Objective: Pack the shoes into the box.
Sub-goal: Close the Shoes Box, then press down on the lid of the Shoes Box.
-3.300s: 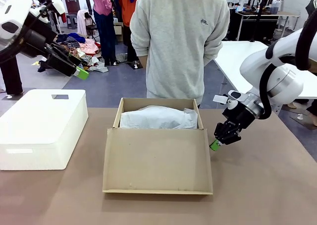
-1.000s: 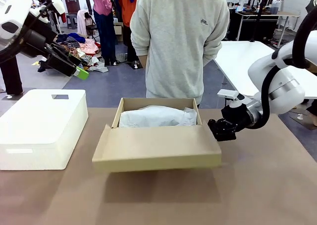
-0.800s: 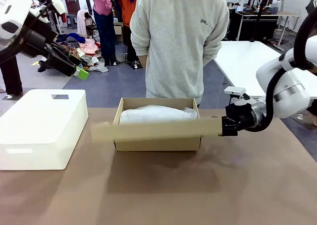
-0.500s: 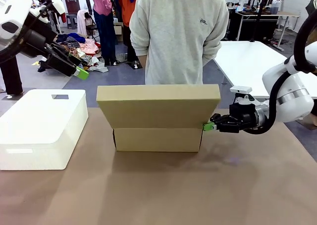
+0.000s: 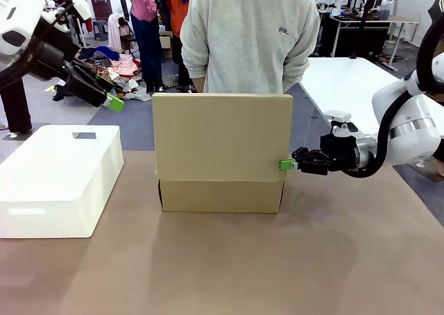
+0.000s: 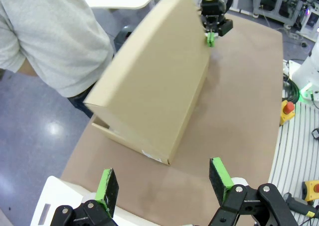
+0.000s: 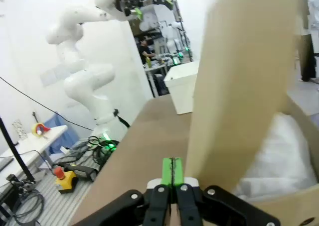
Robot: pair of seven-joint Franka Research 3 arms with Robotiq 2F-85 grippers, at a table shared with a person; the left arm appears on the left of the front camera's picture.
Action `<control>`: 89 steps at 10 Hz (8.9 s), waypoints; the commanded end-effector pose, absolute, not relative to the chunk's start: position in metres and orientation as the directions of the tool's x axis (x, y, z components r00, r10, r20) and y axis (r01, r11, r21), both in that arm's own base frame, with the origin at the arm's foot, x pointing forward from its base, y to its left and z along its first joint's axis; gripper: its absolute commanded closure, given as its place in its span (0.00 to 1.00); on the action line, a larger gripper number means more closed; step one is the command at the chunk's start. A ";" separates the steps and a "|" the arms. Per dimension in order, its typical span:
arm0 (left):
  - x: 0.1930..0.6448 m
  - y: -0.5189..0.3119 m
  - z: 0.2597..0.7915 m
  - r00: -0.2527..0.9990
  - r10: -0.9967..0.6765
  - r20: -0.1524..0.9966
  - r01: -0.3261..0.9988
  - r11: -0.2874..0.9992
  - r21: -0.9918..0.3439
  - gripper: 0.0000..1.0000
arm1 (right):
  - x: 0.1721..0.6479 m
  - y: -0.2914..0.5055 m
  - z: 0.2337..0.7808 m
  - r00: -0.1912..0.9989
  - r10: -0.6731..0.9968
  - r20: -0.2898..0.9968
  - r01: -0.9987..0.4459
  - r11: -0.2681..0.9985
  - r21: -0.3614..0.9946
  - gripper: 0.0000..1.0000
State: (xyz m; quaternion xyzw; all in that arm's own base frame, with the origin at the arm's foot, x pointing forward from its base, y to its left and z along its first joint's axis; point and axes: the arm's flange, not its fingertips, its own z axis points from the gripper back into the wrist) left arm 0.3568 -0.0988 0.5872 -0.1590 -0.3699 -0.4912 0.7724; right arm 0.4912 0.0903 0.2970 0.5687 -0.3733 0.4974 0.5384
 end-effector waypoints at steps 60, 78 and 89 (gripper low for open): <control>0.538 -0.316 0.487 0.744 -0.455 0.489 0.570 0.814 -0.109 1.00 | 0.298 0.095 0.564 0.441 0.585 0.680 -0.656 0.728 -0.201 0.00; 0.574 -0.344 0.441 0.785 -0.371 0.496 0.459 0.886 -0.063 1.00 | 0.314 0.091 0.582 0.444 0.612 0.654 -0.678 0.707 -0.201 0.00; 0.581 -0.346 0.453 0.778 -0.375 0.504 0.480 0.873 -0.091 1.00 | 0.314 0.091 0.582 0.444 0.612 0.654 -0.678 0.707 -0.201 0.00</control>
